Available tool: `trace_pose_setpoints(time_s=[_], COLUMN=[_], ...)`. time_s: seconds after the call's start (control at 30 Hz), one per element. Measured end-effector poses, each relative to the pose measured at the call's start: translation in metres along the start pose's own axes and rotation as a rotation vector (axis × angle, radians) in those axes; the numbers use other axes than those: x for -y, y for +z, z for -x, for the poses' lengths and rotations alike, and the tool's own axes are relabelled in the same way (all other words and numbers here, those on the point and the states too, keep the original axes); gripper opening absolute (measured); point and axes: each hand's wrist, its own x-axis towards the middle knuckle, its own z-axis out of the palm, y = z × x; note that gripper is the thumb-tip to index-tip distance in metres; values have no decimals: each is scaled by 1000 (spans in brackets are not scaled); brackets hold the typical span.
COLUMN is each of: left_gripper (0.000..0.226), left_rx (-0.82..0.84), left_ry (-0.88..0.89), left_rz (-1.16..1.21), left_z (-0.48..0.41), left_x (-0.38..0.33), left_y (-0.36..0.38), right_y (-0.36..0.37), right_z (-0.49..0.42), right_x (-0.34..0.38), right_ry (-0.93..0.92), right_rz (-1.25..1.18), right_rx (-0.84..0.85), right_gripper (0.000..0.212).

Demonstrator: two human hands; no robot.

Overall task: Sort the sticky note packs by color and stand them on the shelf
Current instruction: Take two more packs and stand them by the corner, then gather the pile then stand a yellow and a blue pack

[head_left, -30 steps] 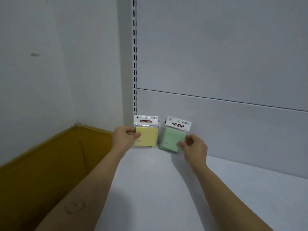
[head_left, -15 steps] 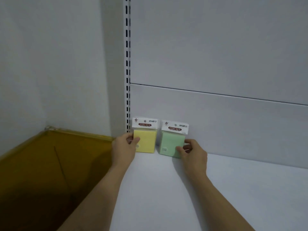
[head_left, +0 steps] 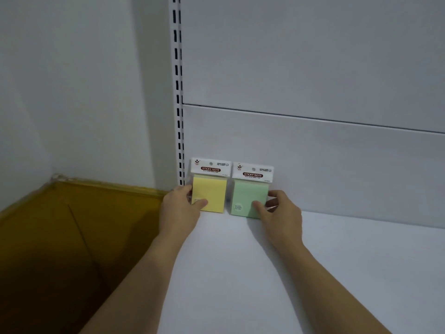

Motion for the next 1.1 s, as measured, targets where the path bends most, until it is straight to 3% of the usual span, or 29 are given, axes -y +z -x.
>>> trace_pose_setpoints(time_s=[0.2,0.33,0.47,0.6,0.8,1.1], left_gripper=[44,64,57,60,70,74], left_rx=[26,-55,-70,16,102,179], left_ry=[8,41,234,426,635,843], left_rz=[-60,-195,-259,-301,-421,-350], left_z=[1,9,18,18,21,33], left_x=[-2,-15,-43,-82,-147,-214], left_y=[-2,-16,-34,-53,-68,-37], right_y=[0,-9,-36,-71,-137,-227], right_z=[2,4,9,11,6,12], right_x=[1,8,26,60,92,88], right_ry=[2,1,-157,-319,-342,-243], right_rz=[50,98,223,513,658,812], right_rx=[-2,2,-90,-57,-94,-205], right_gripper=[31,57,75,86,87,86])
